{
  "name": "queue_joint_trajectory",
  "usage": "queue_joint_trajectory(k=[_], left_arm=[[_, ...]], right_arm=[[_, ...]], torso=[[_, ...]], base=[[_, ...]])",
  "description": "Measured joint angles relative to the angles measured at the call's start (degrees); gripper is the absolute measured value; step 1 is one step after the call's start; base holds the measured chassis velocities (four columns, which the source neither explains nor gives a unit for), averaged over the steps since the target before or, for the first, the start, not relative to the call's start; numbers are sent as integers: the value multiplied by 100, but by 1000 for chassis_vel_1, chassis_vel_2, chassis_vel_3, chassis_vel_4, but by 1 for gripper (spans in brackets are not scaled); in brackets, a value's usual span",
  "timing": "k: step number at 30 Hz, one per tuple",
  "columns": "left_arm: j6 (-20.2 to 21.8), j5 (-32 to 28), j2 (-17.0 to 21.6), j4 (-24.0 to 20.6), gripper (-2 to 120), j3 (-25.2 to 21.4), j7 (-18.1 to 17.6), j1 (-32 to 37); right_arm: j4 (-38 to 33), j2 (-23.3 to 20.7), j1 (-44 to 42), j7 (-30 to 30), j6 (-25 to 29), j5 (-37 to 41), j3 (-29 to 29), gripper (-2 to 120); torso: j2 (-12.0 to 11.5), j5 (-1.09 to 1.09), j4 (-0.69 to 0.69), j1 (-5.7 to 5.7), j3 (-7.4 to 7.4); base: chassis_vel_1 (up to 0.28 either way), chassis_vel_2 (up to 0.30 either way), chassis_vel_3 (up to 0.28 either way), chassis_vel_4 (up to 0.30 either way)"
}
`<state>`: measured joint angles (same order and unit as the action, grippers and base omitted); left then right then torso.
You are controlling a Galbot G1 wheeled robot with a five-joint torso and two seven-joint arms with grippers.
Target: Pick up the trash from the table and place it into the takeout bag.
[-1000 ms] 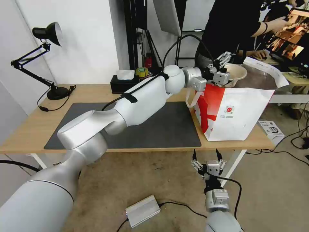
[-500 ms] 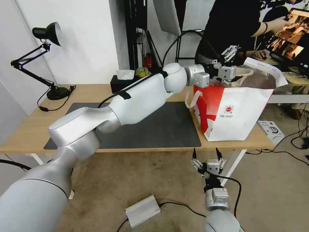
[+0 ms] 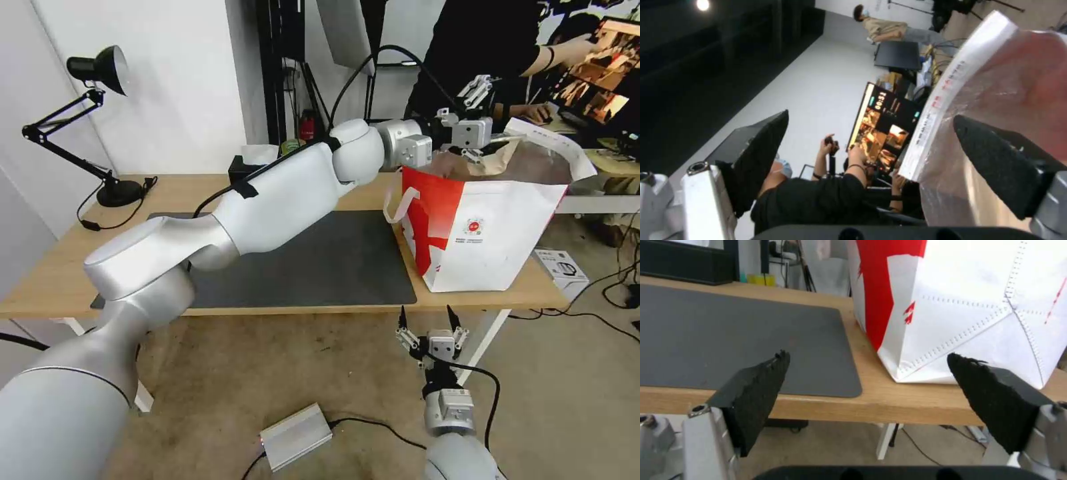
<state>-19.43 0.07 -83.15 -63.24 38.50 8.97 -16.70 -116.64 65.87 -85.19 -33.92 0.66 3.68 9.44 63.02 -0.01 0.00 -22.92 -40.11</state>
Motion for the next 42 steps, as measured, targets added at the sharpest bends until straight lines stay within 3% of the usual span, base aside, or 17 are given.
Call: queue_joint_trajectory(k=[10,23,42], left_arm=[[132,-255,222,-209,99,20,-72,-13],[318,-1180,618,-478,99,-51,-213,-23],[902,-2704,1565,-965,100,-809,-557,-13]], right_arm=[[-16,4,-10,0,-5,-12,-12,92],[-56,-5,-34,2,-12,-19,-7,92],[-122,-16,-71,4,-22,-16,68,93]], torso=[[0,0,0,0,0],[0,0,0,0,0],[0,0,-2,0,0]], base=[[0,0,0,0],[0,0,0,0],[0,0,0,0]])
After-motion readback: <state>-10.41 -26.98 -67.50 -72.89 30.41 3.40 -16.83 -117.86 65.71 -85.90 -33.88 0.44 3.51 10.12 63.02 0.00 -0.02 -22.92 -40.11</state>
